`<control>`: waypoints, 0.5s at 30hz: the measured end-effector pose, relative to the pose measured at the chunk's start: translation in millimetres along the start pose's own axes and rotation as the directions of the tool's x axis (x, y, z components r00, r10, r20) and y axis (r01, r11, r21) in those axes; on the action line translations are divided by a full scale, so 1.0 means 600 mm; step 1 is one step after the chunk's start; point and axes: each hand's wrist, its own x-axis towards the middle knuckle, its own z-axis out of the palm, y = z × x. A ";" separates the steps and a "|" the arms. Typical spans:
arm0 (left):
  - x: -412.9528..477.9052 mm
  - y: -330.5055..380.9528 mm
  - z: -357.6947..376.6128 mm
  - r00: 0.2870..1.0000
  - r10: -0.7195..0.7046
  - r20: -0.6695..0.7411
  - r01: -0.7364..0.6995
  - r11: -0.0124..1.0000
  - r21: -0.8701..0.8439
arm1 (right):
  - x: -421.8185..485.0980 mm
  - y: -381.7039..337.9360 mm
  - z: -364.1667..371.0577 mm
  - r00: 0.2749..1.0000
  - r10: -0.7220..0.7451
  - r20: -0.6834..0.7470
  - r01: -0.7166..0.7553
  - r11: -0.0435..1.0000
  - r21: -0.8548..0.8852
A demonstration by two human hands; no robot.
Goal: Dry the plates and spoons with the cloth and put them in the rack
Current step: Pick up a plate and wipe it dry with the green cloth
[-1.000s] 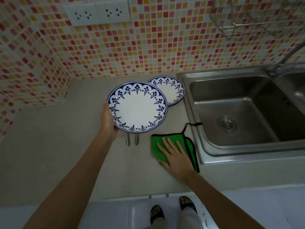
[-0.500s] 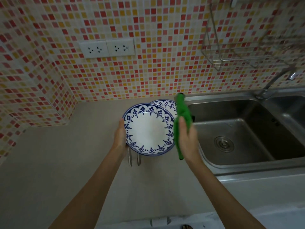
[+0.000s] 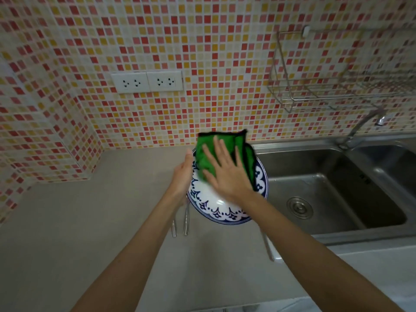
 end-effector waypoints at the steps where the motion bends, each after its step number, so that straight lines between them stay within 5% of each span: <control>1: -0.002 0.004 0.002 1.000 -0.006 -0.004 0.006 1.000 -0.016 | 0.005 0.021 -0.002 0.998 0.062 0.001 -0.062 0.998 -0.008; 7: 0.016 0.029 -0.007 0.986 -0.008 -0.168 0.005 1.000 -0.019 | -0.049 0.078 0.009 0.981 0.091 0.171 -0.085 0.996 -0.039; 10: 0.031 0.028 -0.014 0.981 0.001 -0.193 -0.004 1.000 -0.016 | -0.101 0.040 -0.004 0.957 -0.032 0.290 -0.008 0.991 0.137; 15: 0.023 0.019 0.007 0.997 -0.067 -0.035 0.062 0.988 -0.140 | -0.088 -0.040 -0.033 0.947 -0.211 0.244 0.142 0.952 0.272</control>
